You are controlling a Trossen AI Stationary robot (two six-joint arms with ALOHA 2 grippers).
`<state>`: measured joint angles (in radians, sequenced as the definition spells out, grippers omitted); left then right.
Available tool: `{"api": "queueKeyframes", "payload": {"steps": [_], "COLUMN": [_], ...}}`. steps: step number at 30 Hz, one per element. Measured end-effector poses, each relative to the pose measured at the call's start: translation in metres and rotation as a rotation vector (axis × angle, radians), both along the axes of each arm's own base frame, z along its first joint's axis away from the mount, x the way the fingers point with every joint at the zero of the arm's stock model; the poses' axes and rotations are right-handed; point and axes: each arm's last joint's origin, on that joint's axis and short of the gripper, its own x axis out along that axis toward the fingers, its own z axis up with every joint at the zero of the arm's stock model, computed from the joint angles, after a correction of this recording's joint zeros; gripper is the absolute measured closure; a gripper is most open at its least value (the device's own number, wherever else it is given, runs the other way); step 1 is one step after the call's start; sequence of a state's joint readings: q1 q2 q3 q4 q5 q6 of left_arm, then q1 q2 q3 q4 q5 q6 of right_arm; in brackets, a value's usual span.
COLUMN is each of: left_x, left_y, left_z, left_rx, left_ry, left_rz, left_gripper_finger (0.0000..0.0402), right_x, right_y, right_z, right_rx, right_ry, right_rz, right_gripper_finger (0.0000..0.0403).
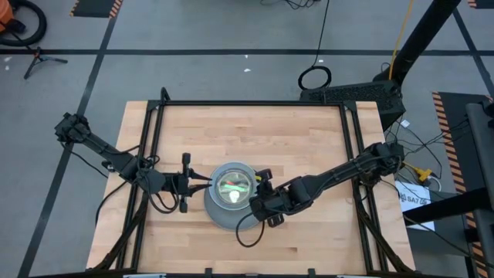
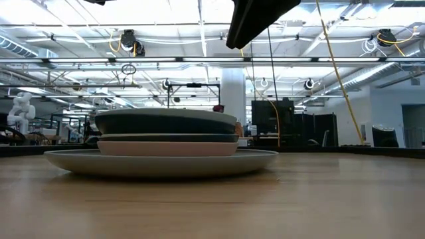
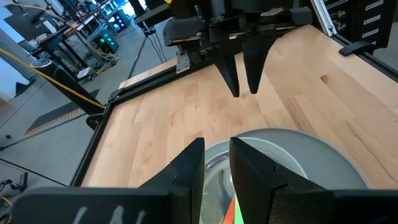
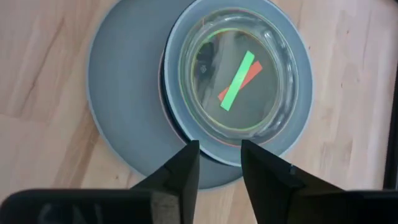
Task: Stack plastic plates
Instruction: Return to Home Position
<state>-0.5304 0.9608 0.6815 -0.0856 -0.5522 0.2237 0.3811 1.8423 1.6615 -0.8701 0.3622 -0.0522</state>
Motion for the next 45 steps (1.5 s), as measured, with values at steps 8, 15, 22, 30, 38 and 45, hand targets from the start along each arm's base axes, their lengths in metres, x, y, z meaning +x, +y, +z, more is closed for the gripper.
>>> {"api": "queueKeyframes", "payload": {"steps": [8,15,22,30,38,45], "left_x": [0.0,0.001,0.008,0.013,-0.007,-0.024], "left_y": [0.0,0.001,0.014,0.043,0.071,0.09], "left_z": [0.0,0.001,-0.001,-0.019,-0.001,0.002], "left_rx": [-0.017,-0.022,-0.048,0.014,-0.028,-0.102], "left_ry": [-0.001,-0.014,-0.005,0.107,0.064,-0.054], "left_rz": [0.005,0.011,0.091,0.23,0.216,0.156], "left_gripper_finger": [0.0319,0.0319,0.0319,0.0319,0.0319,0.0319], "right_x": [-0.019,-0.064,-0.127,-0.197,-0.245,-0.276], "right_y": [-0.011,-0.051,-0.093,-0.118,-0.125,-0.13], "right_z": [-0.008,-0.029,-0.031,-0.029,-0.046,-0.048], "right_rx": [0.035,0.068,0.112,0.163,0.207,0.221], "right_ry": [-0.098,-0.377,-0.606,-0.801,-0.89,-0.967], "right_rz": [-0.01,0.008,-0.023,-0.049,-0.075,-0.102], "right_gripper_finger": [0.0313,0.033,0.034,0.0342,0.0342,0.0342]}}
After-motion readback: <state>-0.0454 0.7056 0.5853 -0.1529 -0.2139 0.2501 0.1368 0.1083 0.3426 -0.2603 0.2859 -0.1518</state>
